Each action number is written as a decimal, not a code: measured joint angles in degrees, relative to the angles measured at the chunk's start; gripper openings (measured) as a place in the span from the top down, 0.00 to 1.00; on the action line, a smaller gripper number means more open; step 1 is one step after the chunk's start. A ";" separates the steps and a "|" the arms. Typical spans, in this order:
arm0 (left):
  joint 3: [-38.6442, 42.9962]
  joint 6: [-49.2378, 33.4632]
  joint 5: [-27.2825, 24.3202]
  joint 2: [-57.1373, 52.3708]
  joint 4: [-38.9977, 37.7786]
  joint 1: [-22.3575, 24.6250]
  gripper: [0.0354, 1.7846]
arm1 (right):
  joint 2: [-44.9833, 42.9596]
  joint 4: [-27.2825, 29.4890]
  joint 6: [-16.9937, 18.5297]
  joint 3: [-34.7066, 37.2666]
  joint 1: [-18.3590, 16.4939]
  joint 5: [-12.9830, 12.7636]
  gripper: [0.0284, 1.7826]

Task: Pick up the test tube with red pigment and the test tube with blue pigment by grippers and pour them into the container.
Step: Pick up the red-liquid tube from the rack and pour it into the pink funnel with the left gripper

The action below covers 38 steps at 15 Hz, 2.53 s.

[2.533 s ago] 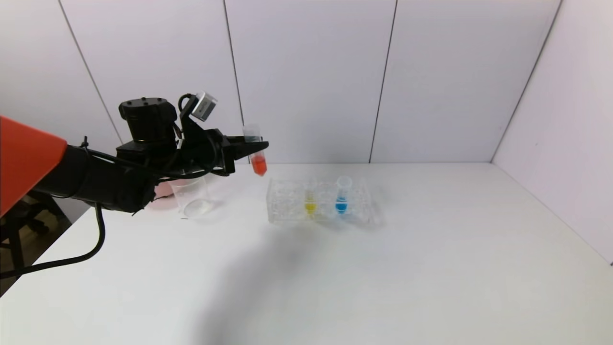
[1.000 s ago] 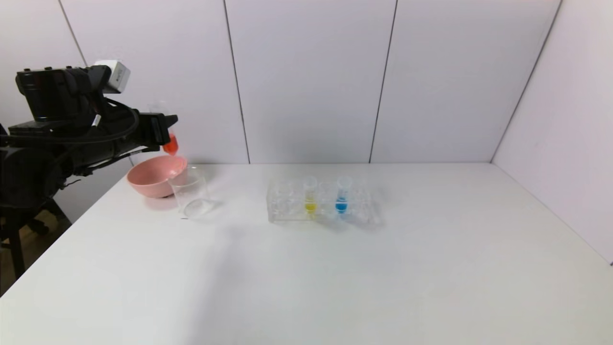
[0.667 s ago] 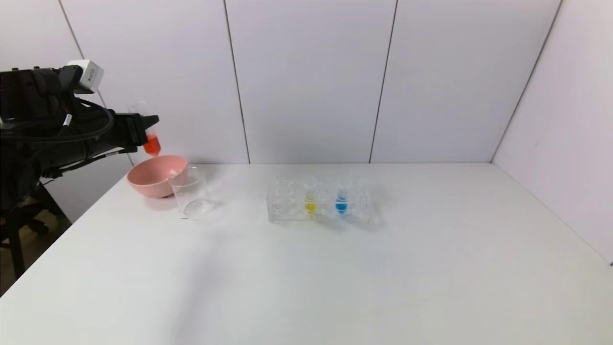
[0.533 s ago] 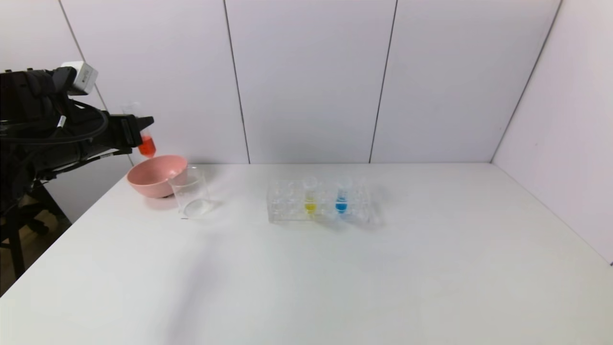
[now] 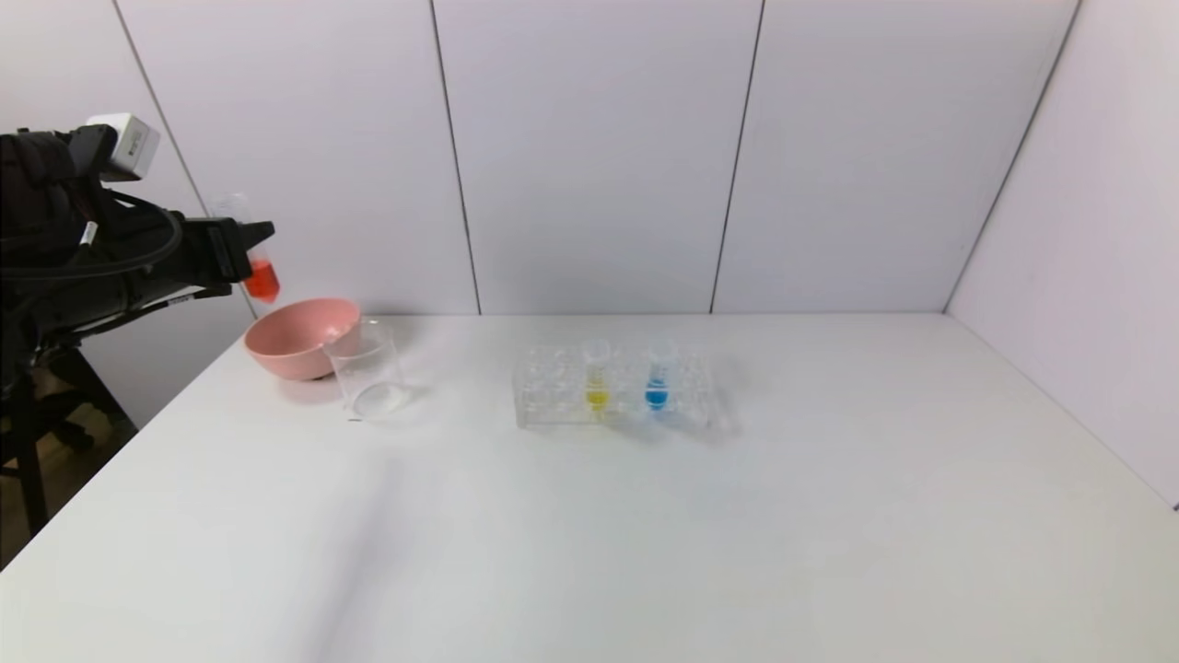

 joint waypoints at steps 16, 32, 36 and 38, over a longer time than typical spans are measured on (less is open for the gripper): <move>1.22 2.67 -4.19 0.17 0.00 0.50 0.76 | 0.00 0.00 0.00 0.00 -0.02 0.00 0.00; 3.39 7.49 -14.34 -1.74 3.01 3.44 0.76 | 0.00 0.00 0.00 0.00 0.02 0.00 0.00; 2.38 11.65 -15.06 -3.00 8.02 4.77 0.76 | 0.00 0.00 0.00 0.00 0.00 0.00 0.00; 0.33 15.96 -17.21 -3.12 12.26 5.53 0.76 | 0.00 0.00 0.00 0.00 -0.02 0.00 0.00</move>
